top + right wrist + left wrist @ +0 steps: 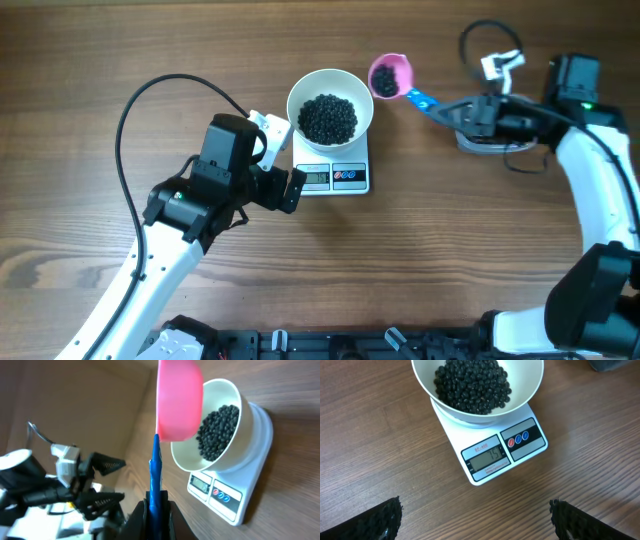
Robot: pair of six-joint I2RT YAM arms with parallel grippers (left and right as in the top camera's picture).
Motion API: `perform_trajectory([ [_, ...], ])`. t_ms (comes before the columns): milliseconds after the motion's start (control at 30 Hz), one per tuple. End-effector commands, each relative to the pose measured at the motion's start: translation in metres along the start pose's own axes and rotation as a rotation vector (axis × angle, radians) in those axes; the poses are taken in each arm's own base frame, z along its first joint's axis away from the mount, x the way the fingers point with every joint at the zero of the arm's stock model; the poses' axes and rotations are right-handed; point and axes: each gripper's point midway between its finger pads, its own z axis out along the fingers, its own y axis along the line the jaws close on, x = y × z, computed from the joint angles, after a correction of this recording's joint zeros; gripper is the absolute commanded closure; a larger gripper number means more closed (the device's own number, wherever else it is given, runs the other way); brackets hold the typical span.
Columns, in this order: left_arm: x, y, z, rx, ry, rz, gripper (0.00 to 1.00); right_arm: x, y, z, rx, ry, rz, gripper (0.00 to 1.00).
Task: Scoop item into bowl and weigh 150g on scale
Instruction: 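Lift the filled scoop and carry it left over the bowl, then tip the scoop to pour beans into the bowl, right gripper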
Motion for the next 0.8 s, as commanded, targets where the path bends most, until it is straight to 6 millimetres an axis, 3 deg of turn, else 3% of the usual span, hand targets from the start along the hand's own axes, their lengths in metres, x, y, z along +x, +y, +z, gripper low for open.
perform_trajectory([
  [0, 0.0, 0.002, 0.0, -0.005, -0.002, -0.009, 0.0, 0.008, -0.015, 0.028, 0.134, 0.064, -0.036, 0.96],
  [233, 0.0, 0.002, 0.0, -0.005, -0.002, -0.009, 0.0, -0.001, 0.0, 0.068, 0.161, 0.073, -0.254, 0.96],
  [400, 0.0, 0.002, 0.0, -0.005, -0.002, -0.009, 0.0, -0.008, -0.019, 0.08, 0.349, 0.066, -0.382, 0.96],
  [767, 0.0, 0.002, 0.0, -0.005, -0.002, -0.009, 0.0, 0.003, -0.028, 0.104, 0.553, 0.2, -0.782, 0.96],
])
